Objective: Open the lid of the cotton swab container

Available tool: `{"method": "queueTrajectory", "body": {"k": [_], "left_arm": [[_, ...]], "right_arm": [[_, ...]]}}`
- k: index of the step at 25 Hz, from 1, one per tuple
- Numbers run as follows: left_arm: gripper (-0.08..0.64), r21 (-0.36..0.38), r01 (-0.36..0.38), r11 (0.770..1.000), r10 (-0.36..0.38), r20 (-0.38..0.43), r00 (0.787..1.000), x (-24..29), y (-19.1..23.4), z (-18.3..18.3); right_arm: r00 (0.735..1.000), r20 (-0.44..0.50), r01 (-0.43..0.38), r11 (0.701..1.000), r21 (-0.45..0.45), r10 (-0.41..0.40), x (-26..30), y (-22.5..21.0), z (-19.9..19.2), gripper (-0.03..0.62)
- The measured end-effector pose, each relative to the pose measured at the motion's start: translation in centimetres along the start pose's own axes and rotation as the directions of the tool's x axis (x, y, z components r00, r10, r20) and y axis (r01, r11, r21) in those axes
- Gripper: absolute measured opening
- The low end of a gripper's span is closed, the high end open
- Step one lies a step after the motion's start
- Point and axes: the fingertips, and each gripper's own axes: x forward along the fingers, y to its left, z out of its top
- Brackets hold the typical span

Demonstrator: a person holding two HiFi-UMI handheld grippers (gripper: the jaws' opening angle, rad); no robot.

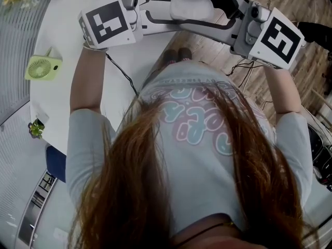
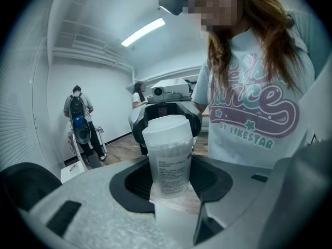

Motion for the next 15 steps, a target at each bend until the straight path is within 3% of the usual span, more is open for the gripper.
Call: {"method": "queueTrajectory", "body": {"k": [4, 15], "left_arm": [[0.189, -0.013, -0.005, 1.0, 0.005, -0.003, 1.0, 0.0, 0.2, -0.2], [0.189, -0.037, -0.024, 0.999, 0.024, 0.008, 1.0, -0.3, 0.1, -1.0]], "right_arm": [[0.998, 0.037, 0.045, 0.998, -0.052, -0.043, -0.1, -0.4, 1.0, 0.24], [0.996, 0.053, 0.078, 0.992, -0.103, -0.073, 0.1, -0.8, 1.9, 0.224]]}}
